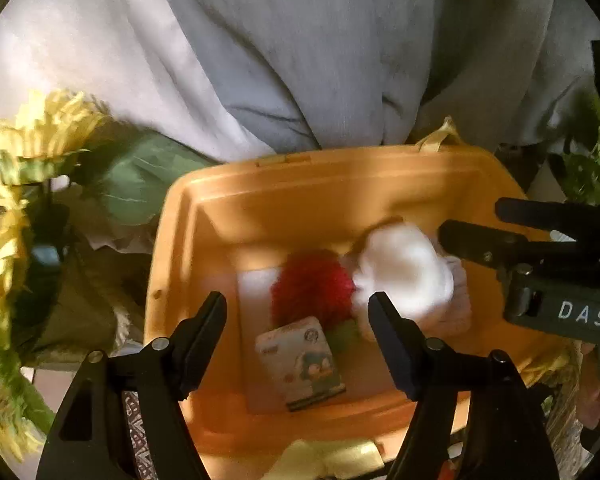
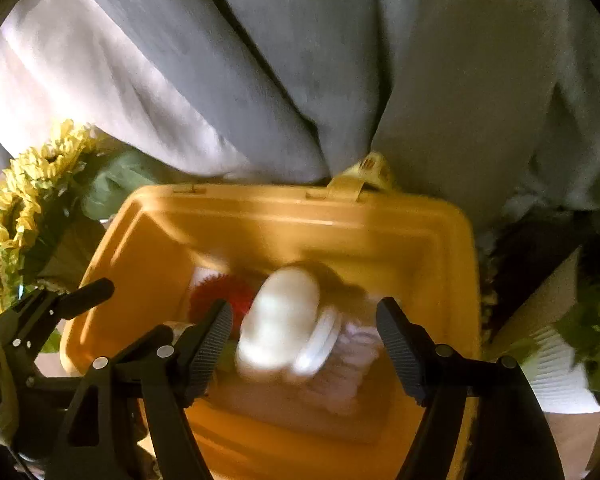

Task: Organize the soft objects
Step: 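Lift both items over the orange crate and open both tools to release them, then withdraw both tools and move toward the Mickey plush and green ball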

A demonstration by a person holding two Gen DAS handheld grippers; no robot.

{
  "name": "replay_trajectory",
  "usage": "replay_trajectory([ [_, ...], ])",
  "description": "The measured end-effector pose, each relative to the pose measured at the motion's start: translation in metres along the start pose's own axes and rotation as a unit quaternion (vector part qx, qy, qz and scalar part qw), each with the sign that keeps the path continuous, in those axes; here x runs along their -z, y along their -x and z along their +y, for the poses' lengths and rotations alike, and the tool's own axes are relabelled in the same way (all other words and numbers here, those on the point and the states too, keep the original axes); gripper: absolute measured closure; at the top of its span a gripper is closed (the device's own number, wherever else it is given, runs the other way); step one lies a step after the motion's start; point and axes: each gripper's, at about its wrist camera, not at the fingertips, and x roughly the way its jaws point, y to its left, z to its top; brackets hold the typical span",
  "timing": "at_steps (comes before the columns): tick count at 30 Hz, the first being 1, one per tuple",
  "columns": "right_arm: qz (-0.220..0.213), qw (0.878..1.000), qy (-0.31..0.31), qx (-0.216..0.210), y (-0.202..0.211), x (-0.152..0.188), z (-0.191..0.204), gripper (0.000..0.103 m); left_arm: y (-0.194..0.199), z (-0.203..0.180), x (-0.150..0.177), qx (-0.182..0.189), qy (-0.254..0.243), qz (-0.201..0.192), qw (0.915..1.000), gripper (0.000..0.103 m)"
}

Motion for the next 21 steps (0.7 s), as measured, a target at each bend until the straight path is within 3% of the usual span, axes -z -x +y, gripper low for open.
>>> replay_trajectory([
  [11,-0.081,0.996,-0.01,0.047,0.069,0.016,0.0,0.028,0.069,-0.003,0.011,-0.027,0.031,-0.08,0.9959,0.021],
  [21,-0.154,0.984,-0.04,0.083,0.135,0.044,-0.009,0.028,0.118,-0.016,0.029,-0.019,0.033,-0.132,0.9906,0.016],
])
